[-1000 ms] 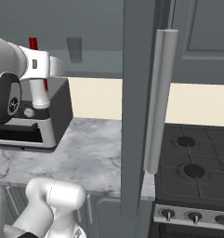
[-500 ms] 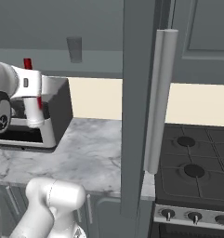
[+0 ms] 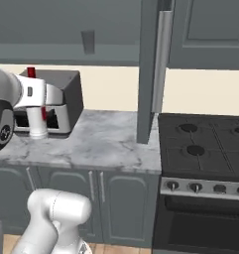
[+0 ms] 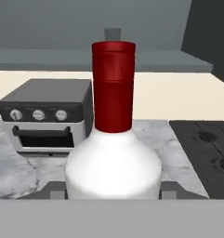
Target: There is a bowl on the dining counter. Grab a lemon wedge from the fridge and place it in the bowl. Then get the liquor bottle and glass cup from the cabinet and place them next to the bowl.
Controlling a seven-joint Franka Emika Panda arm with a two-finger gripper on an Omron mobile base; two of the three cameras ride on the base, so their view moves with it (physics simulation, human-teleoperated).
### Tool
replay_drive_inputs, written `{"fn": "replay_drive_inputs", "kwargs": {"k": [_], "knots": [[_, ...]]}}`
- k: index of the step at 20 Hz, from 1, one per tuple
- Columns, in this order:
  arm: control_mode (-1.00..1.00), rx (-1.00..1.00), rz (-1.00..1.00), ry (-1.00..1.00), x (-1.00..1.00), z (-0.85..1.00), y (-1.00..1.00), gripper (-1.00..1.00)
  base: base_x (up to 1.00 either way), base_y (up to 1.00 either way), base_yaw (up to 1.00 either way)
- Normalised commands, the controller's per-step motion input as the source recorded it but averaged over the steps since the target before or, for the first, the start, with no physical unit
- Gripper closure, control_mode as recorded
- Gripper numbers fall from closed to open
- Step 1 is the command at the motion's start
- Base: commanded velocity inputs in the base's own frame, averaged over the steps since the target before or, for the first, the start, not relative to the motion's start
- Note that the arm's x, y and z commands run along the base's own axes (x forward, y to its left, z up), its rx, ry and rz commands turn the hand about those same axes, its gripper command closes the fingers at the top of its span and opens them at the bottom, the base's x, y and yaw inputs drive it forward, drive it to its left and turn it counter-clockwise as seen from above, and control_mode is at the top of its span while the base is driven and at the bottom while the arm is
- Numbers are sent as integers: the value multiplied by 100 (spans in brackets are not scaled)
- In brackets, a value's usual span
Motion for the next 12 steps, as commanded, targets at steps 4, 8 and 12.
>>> {"fn": "replay_drive_inputs", "kwargs": {"k": [4, 8, 12], "knots": [[100, 0, 0, 0, 0, 0, 0, 100, -100, -8, -27], [100, 0, 0, 0, 0, 0, 0, 100, -94, -18, -59], [100, 0, 0, 0, 0, 0, 0, 100, -48, -19, -77]]}}
